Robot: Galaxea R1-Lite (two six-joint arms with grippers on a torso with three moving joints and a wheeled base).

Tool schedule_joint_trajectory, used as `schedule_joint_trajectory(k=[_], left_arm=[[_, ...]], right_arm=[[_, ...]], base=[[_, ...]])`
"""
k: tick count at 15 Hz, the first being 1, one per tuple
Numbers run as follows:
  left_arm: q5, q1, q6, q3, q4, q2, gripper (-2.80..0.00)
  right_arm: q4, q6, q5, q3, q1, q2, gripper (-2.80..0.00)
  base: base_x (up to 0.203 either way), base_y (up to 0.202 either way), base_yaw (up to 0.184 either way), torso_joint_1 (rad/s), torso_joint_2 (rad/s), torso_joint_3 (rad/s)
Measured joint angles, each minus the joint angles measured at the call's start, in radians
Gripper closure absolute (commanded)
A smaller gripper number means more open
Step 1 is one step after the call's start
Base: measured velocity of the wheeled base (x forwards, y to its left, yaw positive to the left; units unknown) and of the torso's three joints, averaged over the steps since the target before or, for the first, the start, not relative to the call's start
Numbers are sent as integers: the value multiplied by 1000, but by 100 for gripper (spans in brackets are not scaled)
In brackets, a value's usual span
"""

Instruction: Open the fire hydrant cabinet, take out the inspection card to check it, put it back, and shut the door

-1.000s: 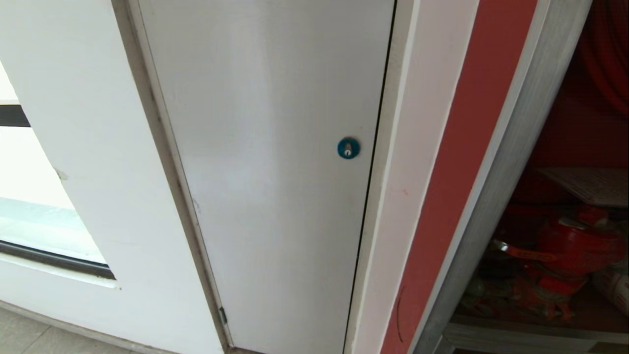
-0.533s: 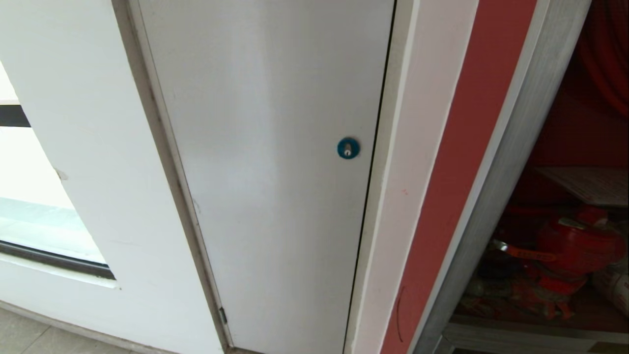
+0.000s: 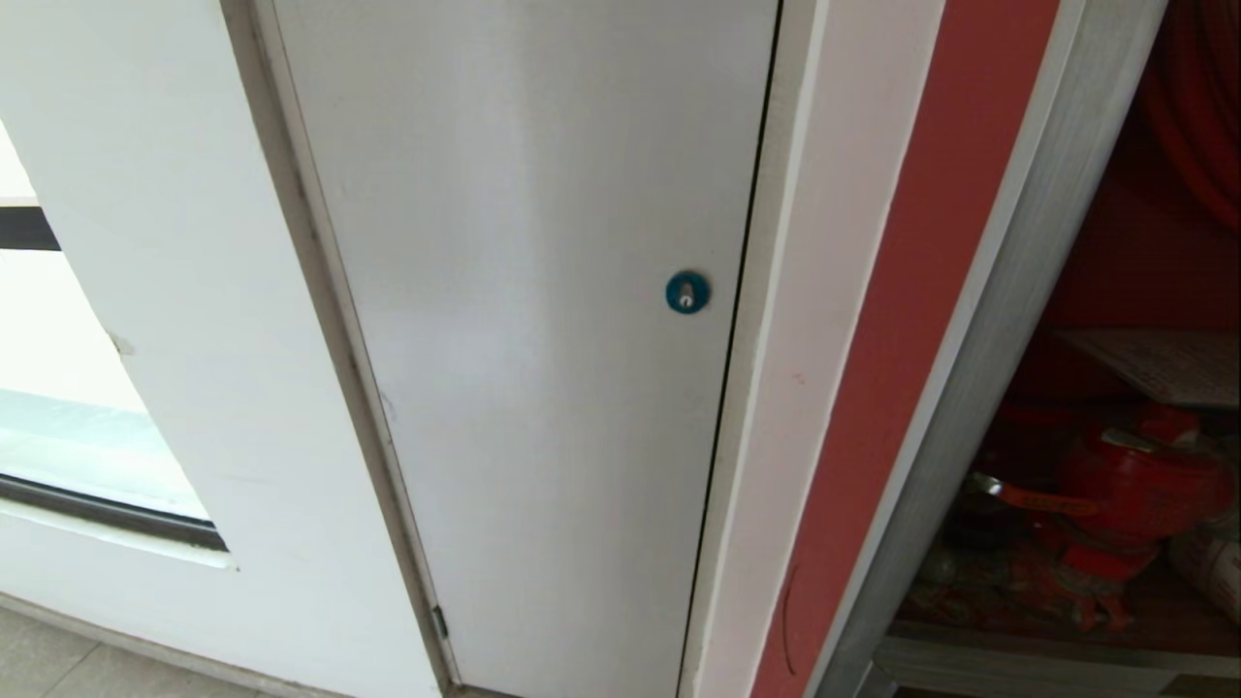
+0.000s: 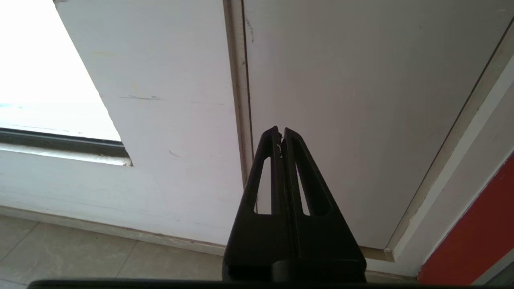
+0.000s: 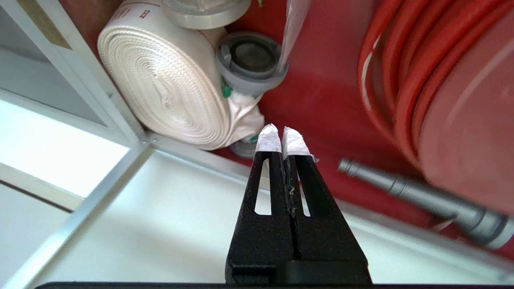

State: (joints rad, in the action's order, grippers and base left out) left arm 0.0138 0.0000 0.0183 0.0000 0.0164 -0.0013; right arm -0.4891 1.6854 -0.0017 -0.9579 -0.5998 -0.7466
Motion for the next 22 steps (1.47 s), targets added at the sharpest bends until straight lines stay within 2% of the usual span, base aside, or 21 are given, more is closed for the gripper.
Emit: schedule_joint_trajectory(k=[3, 6, 10, 14, 16, 20, 22], left_arm=[[0, 0, 0, 0, 0, 0, 0], [0, 0, 0, 0, 0, 0, 0], [0, 0, 0, 0, 0, 0, 0], [0, 0, 0, 0, 0, 0, 0], [0, 0, 0, 0, 0, 0, 0], [0, 0, 0, 0, 0, 0, 0], [0, 0, 0, 0, 0, 0, 0]], right_arm=[[0, -101, -13, 21, 7, 24, 0], [0, -261, -16, 77, 86, 54, 0], [3, -554, -16, 162, 198, 91, 0], [4, -908, -16, 194, 356, 150, 0], [10, -1057, -13, 215, 417, 198, 0], [13, -1292, -10, 239, 516, 311, 0], [14, -1374, -11, 256, 552, 371, 0]], base=[[0, 0, 0, 0, 0, 0], [0, 0, 0, 0, 0, 0], [0, 0, 0, 0, 0, 0], [0, 0, 0, 0, 0, 0], [0, 0, 0, 0, 0, 0], [0, 0, 0, 0, 0, 0], [0, 0, 0, 0, 0, 0]])
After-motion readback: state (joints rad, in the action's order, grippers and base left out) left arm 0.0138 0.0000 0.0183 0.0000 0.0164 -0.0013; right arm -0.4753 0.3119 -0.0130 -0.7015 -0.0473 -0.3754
